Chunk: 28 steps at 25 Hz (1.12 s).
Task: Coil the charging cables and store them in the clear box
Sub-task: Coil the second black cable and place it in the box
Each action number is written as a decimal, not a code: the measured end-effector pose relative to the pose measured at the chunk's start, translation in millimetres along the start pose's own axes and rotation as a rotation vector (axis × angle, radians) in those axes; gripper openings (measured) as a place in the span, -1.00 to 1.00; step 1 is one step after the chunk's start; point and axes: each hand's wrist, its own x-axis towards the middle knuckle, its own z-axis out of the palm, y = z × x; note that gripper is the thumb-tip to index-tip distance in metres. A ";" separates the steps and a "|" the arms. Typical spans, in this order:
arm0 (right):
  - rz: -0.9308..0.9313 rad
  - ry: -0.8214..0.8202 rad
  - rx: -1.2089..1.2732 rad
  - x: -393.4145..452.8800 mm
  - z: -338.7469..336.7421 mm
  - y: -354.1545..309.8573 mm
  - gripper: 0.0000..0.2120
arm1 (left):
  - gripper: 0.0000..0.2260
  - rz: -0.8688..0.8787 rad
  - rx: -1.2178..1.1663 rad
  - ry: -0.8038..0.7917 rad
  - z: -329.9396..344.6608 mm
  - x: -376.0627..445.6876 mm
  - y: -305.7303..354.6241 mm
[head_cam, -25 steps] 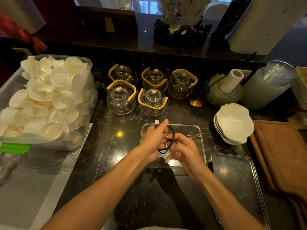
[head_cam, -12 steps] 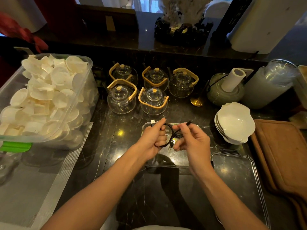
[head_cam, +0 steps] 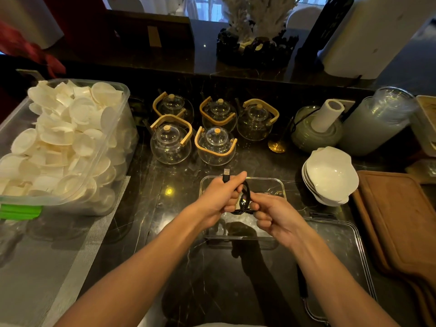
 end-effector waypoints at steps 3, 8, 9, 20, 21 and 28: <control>-0.050 -0.030 -0.097 0.2 0.7 3.7 -0.84 | -0.64 -0.003 0.022 0.100 1.6 2.0 -5.7; -0.141 -0.127 -0.211 0.8 2.1 12.2 -0.72 | -0.67 0.011 0.077 0.276 -1.7 7.9 -12.3; -0.145 -0.141 -0.245 0.7 3.4 13.3 -0.75 | -0.68 0.015 0.101 0.292 -1.2 8.4 -14.1; -0.700 0.305 -0.706 11.0 12.7 35.5 -0.90 | -0.72 -0.073 0.051 0.164 -2.1 6.4 -18.0; -0.791 0.361 -0.869 11.1 11.8 35.9 -0.88 | -0.73 -0.083 0.047 0.175 -1.0 6.2 -19.1; -0.728 0.362 -0.441 8.5 9.2 30.9 -0.93 | -0.70 -0.126 0.073 0.100 -2.3 8.9 -23.6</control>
